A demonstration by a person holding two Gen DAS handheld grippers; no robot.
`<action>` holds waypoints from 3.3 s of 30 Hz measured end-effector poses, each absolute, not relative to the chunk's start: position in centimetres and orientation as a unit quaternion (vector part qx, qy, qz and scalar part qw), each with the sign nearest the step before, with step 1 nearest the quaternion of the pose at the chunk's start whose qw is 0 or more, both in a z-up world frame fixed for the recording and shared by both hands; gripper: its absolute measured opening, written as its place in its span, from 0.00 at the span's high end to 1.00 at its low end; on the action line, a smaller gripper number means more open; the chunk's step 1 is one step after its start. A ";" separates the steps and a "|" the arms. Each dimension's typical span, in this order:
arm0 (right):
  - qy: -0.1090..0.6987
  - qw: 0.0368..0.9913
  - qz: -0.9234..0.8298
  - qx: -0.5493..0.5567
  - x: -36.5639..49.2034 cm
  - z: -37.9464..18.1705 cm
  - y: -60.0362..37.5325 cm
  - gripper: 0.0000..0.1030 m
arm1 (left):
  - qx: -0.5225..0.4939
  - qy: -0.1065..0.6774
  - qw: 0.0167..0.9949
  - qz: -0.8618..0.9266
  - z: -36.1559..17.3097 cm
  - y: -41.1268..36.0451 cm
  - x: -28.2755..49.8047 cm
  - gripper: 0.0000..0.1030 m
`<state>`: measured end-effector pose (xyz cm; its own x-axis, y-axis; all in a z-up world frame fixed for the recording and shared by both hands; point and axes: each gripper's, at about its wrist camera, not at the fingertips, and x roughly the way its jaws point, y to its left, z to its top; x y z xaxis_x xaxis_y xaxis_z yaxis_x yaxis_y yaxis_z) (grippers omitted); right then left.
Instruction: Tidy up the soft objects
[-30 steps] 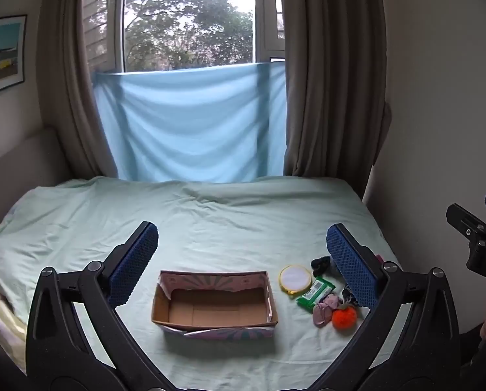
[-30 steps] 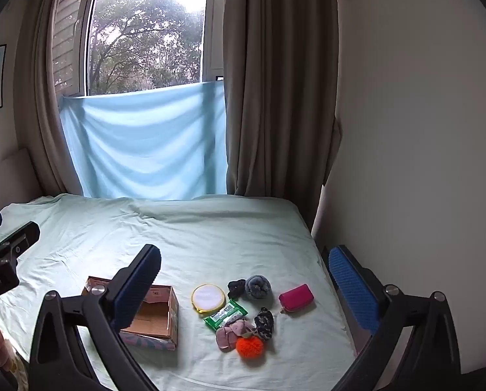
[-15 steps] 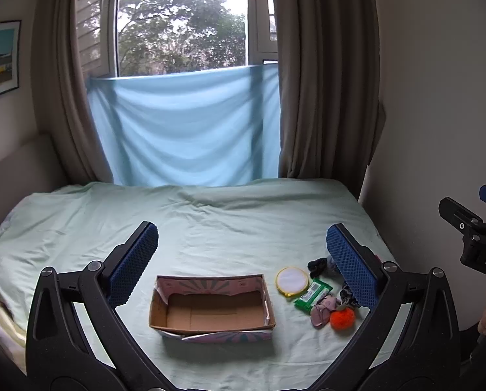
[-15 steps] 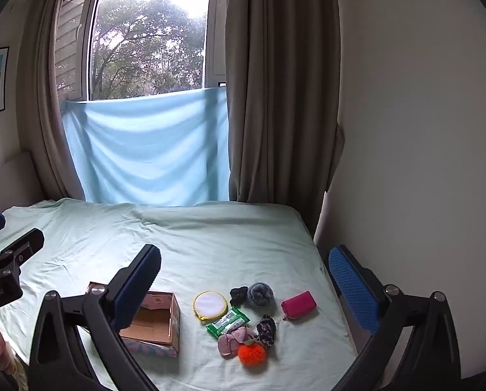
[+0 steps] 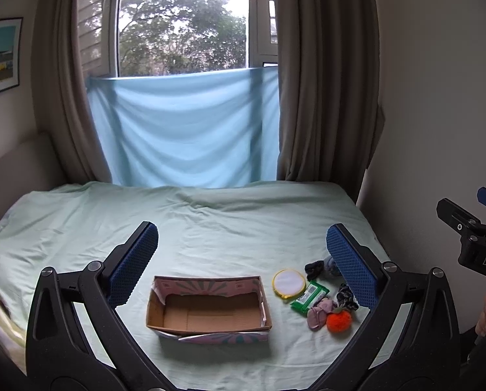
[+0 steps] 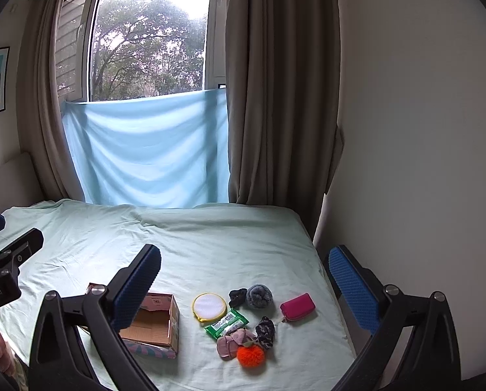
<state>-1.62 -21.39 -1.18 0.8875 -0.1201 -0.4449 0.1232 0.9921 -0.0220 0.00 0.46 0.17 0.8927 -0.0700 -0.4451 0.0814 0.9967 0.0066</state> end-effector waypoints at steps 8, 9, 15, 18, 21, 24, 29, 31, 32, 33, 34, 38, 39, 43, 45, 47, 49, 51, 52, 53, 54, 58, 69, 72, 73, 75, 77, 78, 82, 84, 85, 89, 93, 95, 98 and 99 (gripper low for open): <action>0.227 0.972 -0.061 0.002 -1.8 -1.3 -21.4 0.00 | 0.009 0.228 0.973 -0.038 0.0 0.5 -0.2 0.00; 0.227 0.972 -0.061 0.002 -2.0 -1.4 -21.2 0.00 | 0.008 0.228 0.973 -0.038 0.1 0.5 -0.2 0.00; 0.226 0.972 -0.061 0.001 -2.1 -1.4 -21.1 0.00 | 0.005 0.230 0.972 -0.036 -0.1 0.5 -0.2 0.00; 0.228 0.972 -0.061 0.000 -2.1 -1.4 -21.2 0.00 | 0.005 0.231 0.972 -0.039 -0.2 0.6 -0.4 0.00; 0.230 0.971 -0.061 0.001 -2.2 -1.4 -21.1 0.00 | 0.005 0.232 0.972 -0.042 -0.1 0.4 -0.4 0.00; 0.230 0.971 -0.059 0.002 -2.3 -1.3 -21.0 0.00 | 0.007 0.232 0.972 -0.042 -0.1 0.4 -0.3 0.00; 0.231 0.971 -0.060 0.002 -2.3 -1.1 -20.8 0.00 | 0.008 0.231 0.972 -0.042 -0.1 0.4 -0.3 0.00; 0.231 0.971 -0.061 0.001 -2.3 -1.1 -20.7 0.00 | 0.008 0.231 0.972 -0.042 -0.1 0.4 -0.3 0.00; 0.231 0.971 -0.061 0.002 -2.3 -1.1 -20.7 0.00 | 0.008 0.232 0.972 -0.043 -0.1 0.4 -0.3 0.00; 0.231 0.971 -0.062 0.003 -2.3 -1.0 -20.7 0.00 | 0.008 0.232 0.972 -0.044 -0.1 0.4 -0.2 0.00; 0.231 0.971 -0.062 0.004 -2.3 -1.0 -20.7 0.00 | 0.008 0.233 0.971 -0.045 -0.1 0.4 -0.3 0.00; 0.230 0.971 -0.062 0.007 -2.2 -0.9 -20.6 0.00 | 0.010 0.234 0.971 -0.047 -0.2 0.4 -0.1 0.00; 0.230 0.971 -0.062 0.006 -2.2 -0.9 -20.6 0.00 | 0.010 0.234 0.971 -0.047 -0.1 0.4 -0.2 0.00; 0.230 0.971 -0.061 0.007 -2.3 -0.9 -20.5 0.00 | 0.011 0.233 0.971 -0.047 -0.2 0.4 -0.2 0.00; 0.230 0.971 -0.061 0.008 -2.2 -1.0 -20.5 0.00 | 0.010 0.234 0.971 -0.046 -0.1 0.4 -0.2 0.00; 0.229 0.971 -0.061 0.008 -2.2 -1.0 -20.4 0.00 | 0.009 0.235 0.971 -0.046 -0.1 0.4 -0.1 0.00; 0.229 0.971 -0.061 0.009 -2.1 -0.9 -20.4 0.00 | 0.010 0.235 0.971 -0.046 -0.1 0.4 -0.1 0.00; 0.230 0.971 -0.062 0.010 -2.1 -1.0 -20.3 0.00 | 0.009 0.235 0.971 -0.046 -0.1 0.4 -0.1 0.00; 0.230 0.971 -0.062 0.010 -2.1 -1.0 -20.3 0.00 | 0.009 0.235 0.971 -0.046 -0.1 0.4 -0.1 0.00; 0.230 0.971 -0.062 0.011 -2.1 -1.0 -20.4 0.00 | 0.009 0.235 0.971 -0.046 -0.2 0.5 -0.1 0.00; 0.230 0.971 -0.062 0.012 -2.1 -1.0 -20.4 0.00 | 0.008 0.236 0.971 -0.046 -0.2 0.5 0.0 0.00; 0.230 0.971 -0.061 0.012 -2.1 -1.0 -20.5 0.00 | 0.007 0.238 0.970 -0.045 -0.3 0.6 0.2 0.00; 0.240 0.969 -0.061 0.014 -1.2 -1.1 -21.2 0.00 | -0.005 0.262 0.964 -0.052 -1.3 -0.4 2.3 0.00; 0.251 0.966 -0.060 0.010 0.1 -1.6 -22.2 0.00 | -0.012 0.281 0.958 -0.053 -2.4 -1.6 3.9 0.00; 0.253 0.966 -0.060 0.009 0.5 -1.8 -22.5 0.00 | -0.014 0.285 0.957 -0.053 -2.7 -2.1 4.5 0.00; 0.260 0.964 -0.058 0.006 1.6 -2.5 -23.5 0.00 | -0.016 0.291 0.955 -0.050 -3.7 -3.1 5.7 0.00; 0.270 0.961 -0.052 0.005 3.1 -3.6 -24.6 0.00 | -0.017 0.298 0.953 -0.045 -5.0 -4.3 7.1 0.00; 0.275 0.960 -0.048 0.005 3.9 -4.2 -25.2 0.00 | -0.018 0.302 0.952 -0.043 -5.8 -4.9 7.8 0.00; 0.291 0.956 -0.037 -0.003 6.8 -6.9 -27.0 0.00 | -0.021 0.326 0.944 -0.043 -9.7 -7.2 10.9 0.00; 0.301 0.953 -0.036 -0.008 8.5 -8.7 -27.9 0.00 | -0.013 0.338 0.940 -0.044 -11.9 -8.6 12.4 0.00; 0.305 0.952 -0.036 -0.008 9.2 -9.5 -28.2 0.00 | -0.008 0.344 0.938 -0.045 -13.1 -9.3 13.1 0.00; 0.322 0.946 -0.038 -0.004 12.7 -13.5 -29.7 0.00 | 0.011 0.367 0.929 -0.054 -18.2 -12.0 16.2 0.00; 0.342 0.939 -0.036 -0.006 15.9 -17.7 -30.6 0.00 | 0.015 0.391 0.918 -0.062 -23.5 -14.2 19.4 0.00; 0.353 0.935 -0.028 0.000 17.5 -20.3 -30.9 0.00 | 0.020 0.400 0.914 -0.065 -26.1 -15.3 20.9 0.00; 0.368 0.929 -0.024 -0.001 19.6 -24.0 -31.5 0.00 | 0.027 0.417 0.906 -0.066 -29.8 -16.7 23.0 0.00; 0.373 0.927 -0.025 -0.002 20.1 -24.9 -31.7 0.00 | 0.029 0.420 0.905 -0.065 -31.0 -17.1 23.8 0.00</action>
<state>20.08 -31.67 -24.91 0.7203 -0.0476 -0.6920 0.0453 0.9987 -0.0216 23.76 -17.06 -31.04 0.6382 -0.0937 -0.7642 0.1416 0.9899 -0.0031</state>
